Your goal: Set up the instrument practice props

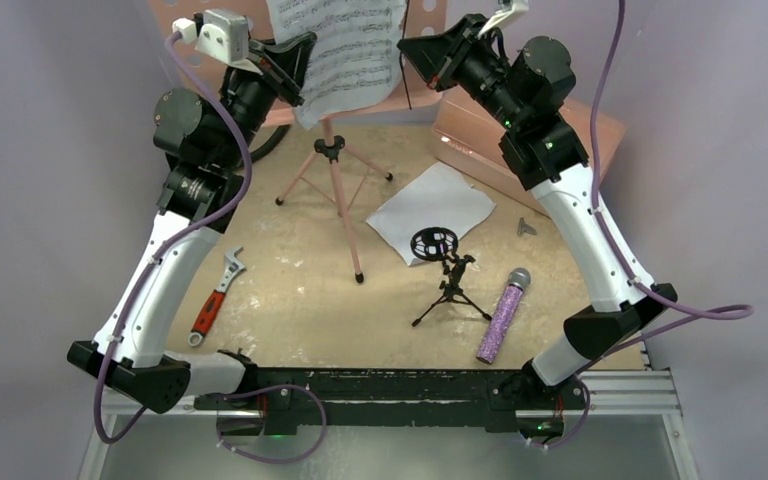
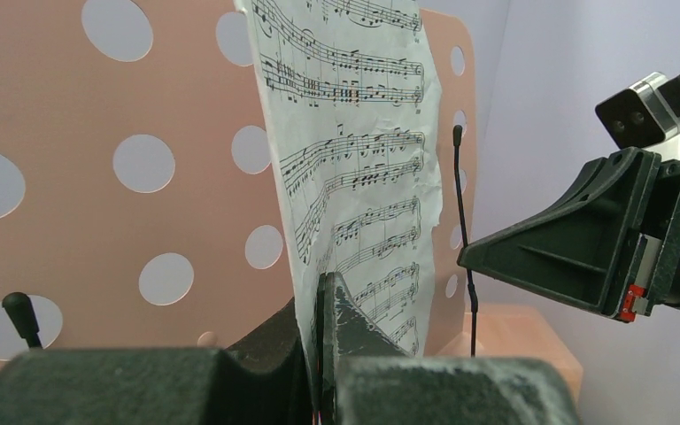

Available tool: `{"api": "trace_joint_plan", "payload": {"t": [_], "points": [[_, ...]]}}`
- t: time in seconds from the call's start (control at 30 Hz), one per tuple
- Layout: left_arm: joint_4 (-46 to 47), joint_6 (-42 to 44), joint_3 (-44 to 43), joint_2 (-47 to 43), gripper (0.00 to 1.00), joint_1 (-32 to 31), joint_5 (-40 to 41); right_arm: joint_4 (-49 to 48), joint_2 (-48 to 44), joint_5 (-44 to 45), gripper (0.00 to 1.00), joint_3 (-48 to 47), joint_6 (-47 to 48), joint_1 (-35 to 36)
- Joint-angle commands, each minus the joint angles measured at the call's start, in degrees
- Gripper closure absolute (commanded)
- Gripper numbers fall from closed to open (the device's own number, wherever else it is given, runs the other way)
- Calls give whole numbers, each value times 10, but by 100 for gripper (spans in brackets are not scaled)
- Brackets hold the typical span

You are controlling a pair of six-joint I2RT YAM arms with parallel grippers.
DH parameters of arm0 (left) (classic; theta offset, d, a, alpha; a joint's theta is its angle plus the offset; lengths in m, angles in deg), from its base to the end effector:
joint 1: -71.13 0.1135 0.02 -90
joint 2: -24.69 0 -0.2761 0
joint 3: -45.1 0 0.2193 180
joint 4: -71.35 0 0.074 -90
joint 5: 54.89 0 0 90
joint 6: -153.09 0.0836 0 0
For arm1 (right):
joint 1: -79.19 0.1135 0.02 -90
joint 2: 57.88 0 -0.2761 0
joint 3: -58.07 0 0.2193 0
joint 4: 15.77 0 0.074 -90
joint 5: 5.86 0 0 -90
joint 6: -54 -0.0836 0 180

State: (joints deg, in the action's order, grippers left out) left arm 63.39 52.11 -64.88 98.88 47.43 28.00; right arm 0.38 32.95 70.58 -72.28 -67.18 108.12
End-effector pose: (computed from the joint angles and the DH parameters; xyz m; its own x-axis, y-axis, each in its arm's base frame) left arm 0.2353 -0.1146 0.5807 0.3246 -0.3489 -0.8792 0.5714 0.8131 -0.1117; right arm 0.2843 0.1795 0.5907 -0.0440 0.5508 -0.8335 -0.7432 0.5395 0.3957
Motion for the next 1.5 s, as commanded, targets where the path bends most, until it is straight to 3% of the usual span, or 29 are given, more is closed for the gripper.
{"api": "trace_joint_plan", "payload": {"t": [0.0,0.9,1.4,1.47], "points": [[35,-18,-18,7,100,-1,-15,-78,-34,-30,100,5,15,2],[123,-113,-39,63,100,-3,-93,-99,-31,-59,100,11,5,3],[93,-114,-61,82,100,-10,-95,-96,-31,-55,100,10,1,3],[84,-107,-60,78,94,-10,-87,-96,-31,-55,100,12,1,3]]}}
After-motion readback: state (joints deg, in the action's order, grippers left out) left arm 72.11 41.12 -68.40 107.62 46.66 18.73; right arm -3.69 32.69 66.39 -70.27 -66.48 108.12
